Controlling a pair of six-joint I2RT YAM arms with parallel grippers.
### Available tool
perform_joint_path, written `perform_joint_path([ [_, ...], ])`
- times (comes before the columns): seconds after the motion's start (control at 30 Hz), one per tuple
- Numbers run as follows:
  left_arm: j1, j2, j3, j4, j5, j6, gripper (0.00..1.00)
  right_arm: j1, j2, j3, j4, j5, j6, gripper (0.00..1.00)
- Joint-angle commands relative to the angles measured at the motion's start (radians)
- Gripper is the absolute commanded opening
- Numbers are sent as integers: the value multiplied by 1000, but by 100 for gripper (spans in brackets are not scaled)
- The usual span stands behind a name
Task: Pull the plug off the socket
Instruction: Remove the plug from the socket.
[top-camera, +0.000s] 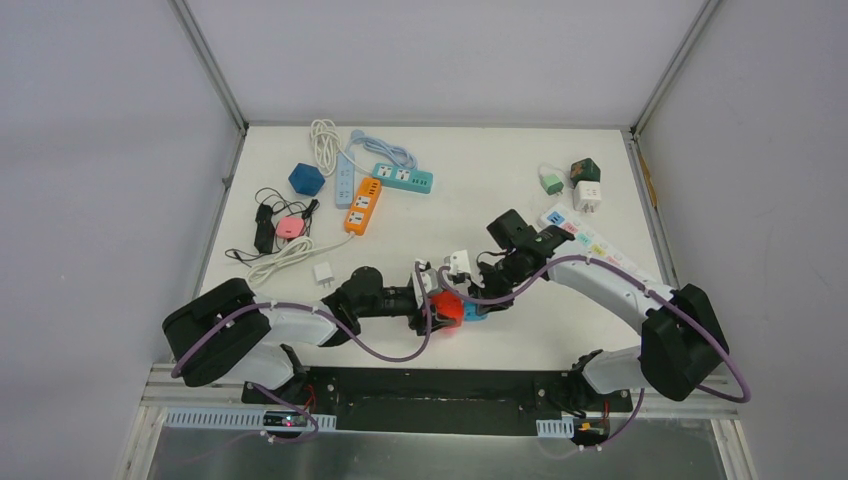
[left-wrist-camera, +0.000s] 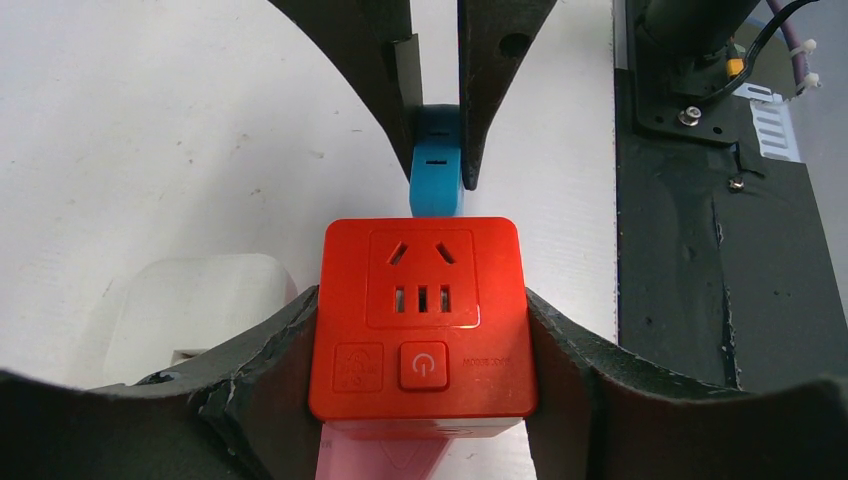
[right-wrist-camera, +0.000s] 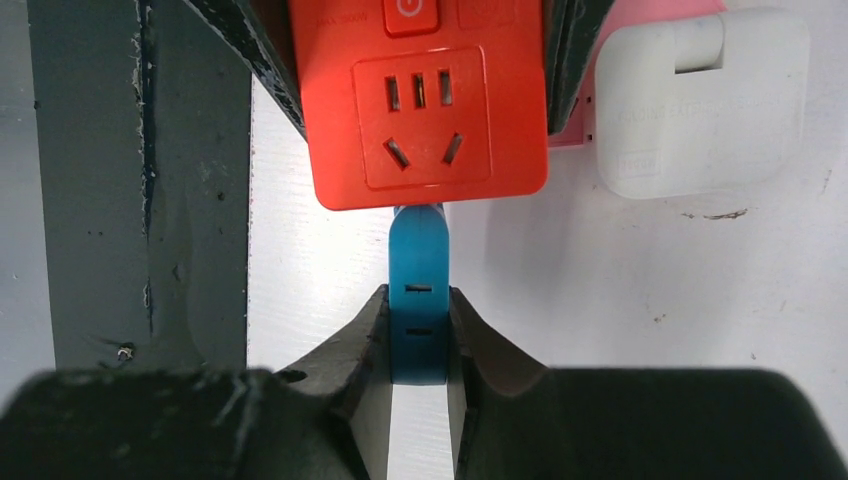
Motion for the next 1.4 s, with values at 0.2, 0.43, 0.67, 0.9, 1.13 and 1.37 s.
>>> perform_joint_path([
  [0.2,59,-163,-47,68,-29,-78,0,-20,-43,-50,157,-160,37,0],
  [0.43,60,-243,-42,-47,-41,-31,0,-20,-31,-1,107,-201,61,0],
  [0.67,58,-81,1,-82,15,-14,0,-23,-41,125,-123,-130,-65,0],
  [0.9,65,-57,-17,25,13,-36,0,-42,-30,102,-116,-115,-75,0],
  [1.13,107,-241,-34,-65,17,-43,0,-39,26,61,-70,-134,-75,0],
  [1.37,104,-151,-26,-95,25,-35,0,-35,-11,117,-120,-179,-44,0],
])
